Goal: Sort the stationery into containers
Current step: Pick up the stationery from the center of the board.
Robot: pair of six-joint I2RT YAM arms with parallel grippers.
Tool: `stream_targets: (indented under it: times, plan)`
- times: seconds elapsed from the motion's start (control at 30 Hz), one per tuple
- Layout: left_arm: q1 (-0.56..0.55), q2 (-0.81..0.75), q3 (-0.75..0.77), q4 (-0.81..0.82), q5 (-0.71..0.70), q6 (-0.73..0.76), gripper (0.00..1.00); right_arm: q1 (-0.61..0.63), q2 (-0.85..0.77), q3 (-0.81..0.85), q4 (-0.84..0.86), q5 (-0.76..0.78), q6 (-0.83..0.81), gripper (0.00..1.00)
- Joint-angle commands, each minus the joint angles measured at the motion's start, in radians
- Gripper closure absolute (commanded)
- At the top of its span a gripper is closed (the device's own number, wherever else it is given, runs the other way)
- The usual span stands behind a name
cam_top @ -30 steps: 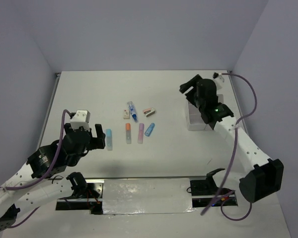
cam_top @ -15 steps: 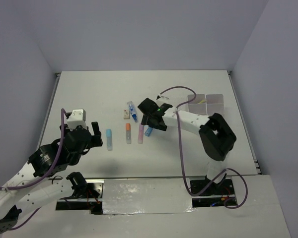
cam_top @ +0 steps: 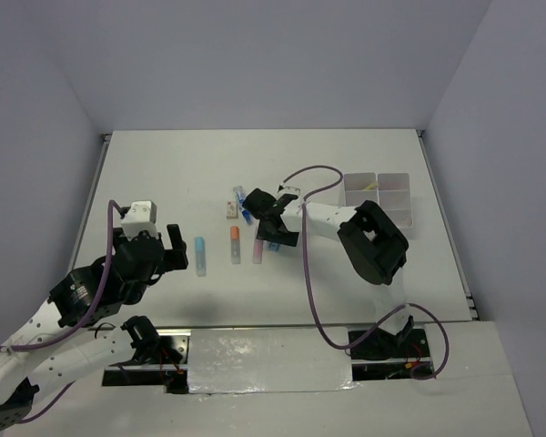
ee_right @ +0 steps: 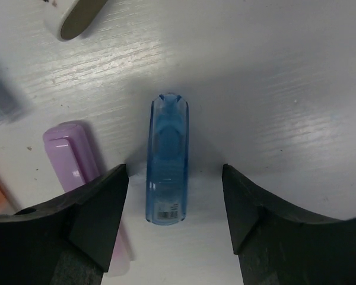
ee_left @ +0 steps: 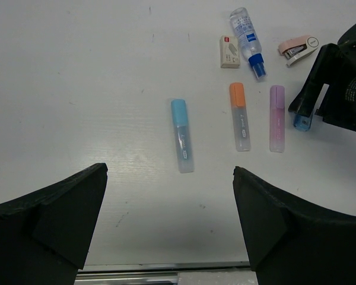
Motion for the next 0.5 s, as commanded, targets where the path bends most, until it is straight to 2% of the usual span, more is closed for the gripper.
stream_targets:
  times: [0.0, 0.1, 0.17, 0.2, 0.23, 0.27, 0.3, 0.37, 0.47]
  plan:
    - [0.004, -0.009, 0.024, 0.033, 0.005, 0.029, 0.01, -0.007, 0.042, 0.047, -0.017, -0.004, -0.004, 0.30]
    - [0.004, -0.012, 0.022, 0.035, 0.011, 0.032, 0.01, -0.015, 0.064, 0.046, -0.018, -0.022, -0.018, 0.49]
    - [0.004, -0.015, 0.022, 0.038, 0.013, 0.034, 0.01, -0.020, 0.050, -0.017, 0.040, -0.048, -0.022, 0.63]
    - [0.005, -0.015, 0.022, 0.038, 0.014, 0.035, 0.01, -0.023, 0.029, -0.045, 0.066, -0.065, -0.025, 0.74]
    - [0.004, -0.015, 0.024, 0.039, 0.014, 0.037, 0.01, -0.027, 0.018, -0.075, 0.095, -0.086, -0.030, 0.79]
    - [0.005, -0.015, 0.022, 0.041, 0.017, 0.037, 0.01, -0.035, 0.004, -0.132, 0.121, -0.118, -0.030, 0.93]
    - [0.004, -0.016, 0.022, 0.042, 0.019, 0.040, 0.01, -0.040, -0.026, -0.154, 0.161, -0.131, -0.027, 1.00]
    - [0.004, -0.018, 0.022, 0.046, 0.022, 0.043, 0.01, -0.050, -0.072, -0.229, 0.221, -0.180, -0.048, 1.00]
    - [0.004, -0.016, 0.019, 0.052, 0.033, 0.049, 0.01, -0.062, -0.274, -0.304, 0.314, -0.180, -0.076, 1.00]
